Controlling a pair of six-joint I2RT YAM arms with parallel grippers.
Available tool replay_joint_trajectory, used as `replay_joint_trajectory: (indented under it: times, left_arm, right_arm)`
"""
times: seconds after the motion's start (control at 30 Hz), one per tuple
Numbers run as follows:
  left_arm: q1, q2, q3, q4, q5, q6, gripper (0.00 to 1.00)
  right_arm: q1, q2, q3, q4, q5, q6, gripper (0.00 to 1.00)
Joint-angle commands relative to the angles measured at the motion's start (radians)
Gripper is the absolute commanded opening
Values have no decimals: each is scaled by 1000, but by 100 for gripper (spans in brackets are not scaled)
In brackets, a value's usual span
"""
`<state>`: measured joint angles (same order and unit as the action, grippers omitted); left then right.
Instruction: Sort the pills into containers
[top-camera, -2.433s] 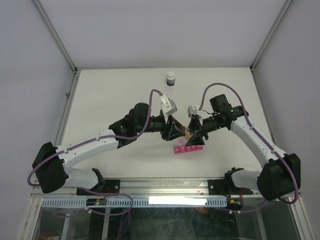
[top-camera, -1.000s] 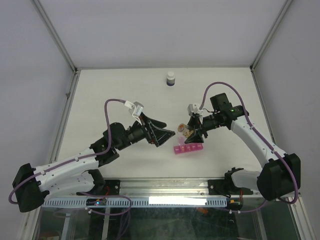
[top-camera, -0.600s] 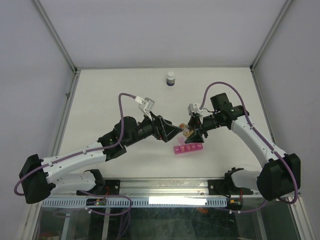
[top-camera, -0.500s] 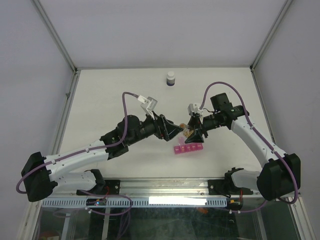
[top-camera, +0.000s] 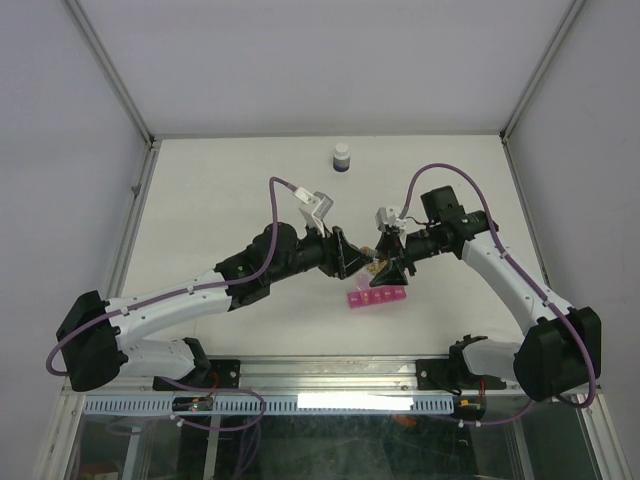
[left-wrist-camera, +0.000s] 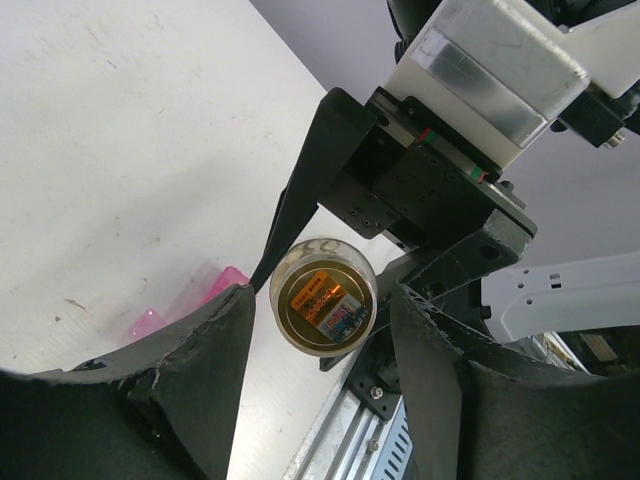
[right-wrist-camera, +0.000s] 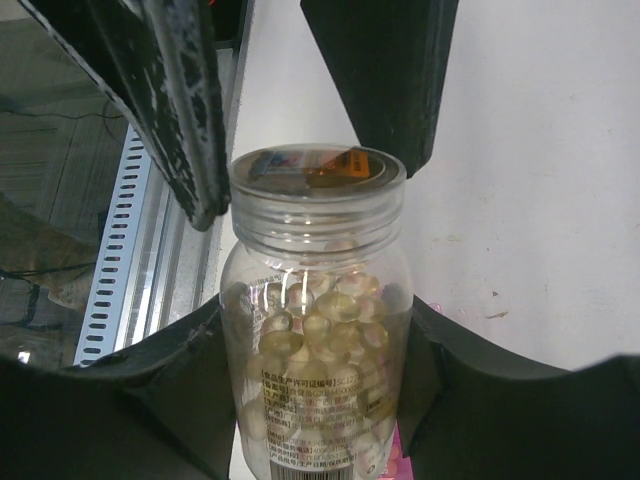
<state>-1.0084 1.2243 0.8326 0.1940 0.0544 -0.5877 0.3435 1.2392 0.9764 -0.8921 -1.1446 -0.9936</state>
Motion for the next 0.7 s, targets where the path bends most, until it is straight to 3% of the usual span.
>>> replay_joint_trajectory:
  times: [0.0, 0.13, 0.23, 0.37, 0.4, 0.43, 0.5, 0.67]
  left_arm:
    - [-9, 9, 58, 6, 63, 11, 54]
    - [-9, 26, 68, -2, 99, 19, 48]
    - [-9, 36, 75, -11, 129, 40, 37]
    - [-9, 35, 74, -24, 198, 161, 30]
    - [-9, 34, 69, -24, 234, 222, 29]
    - [-7, 37, 56, -30, 363, 398, 29]
    - [-6, 47, 47, -61, 498, 599, 30]
    - [32, 73, 61, -142, 657, 949, 31]
  right_arm:
    - [-6, -6, 44, 18, -33, -16, 0]
    - [-6, -7, 44, 16, -34, -16, 0]
    - [-5, -8, 44, 16, -35, -16, 0]
    - [-5, -8, 44, 15, -38, -17, 0]
    - [-5, -8, 44, 15, -40, -17, 0]
    - [-6, -10, 46, 13, -42, -19, 0]
    - [-6, -13, 45, 12, -43, -19, 0]
    - [-6, -16, 46, 10, -45, -19, 0]
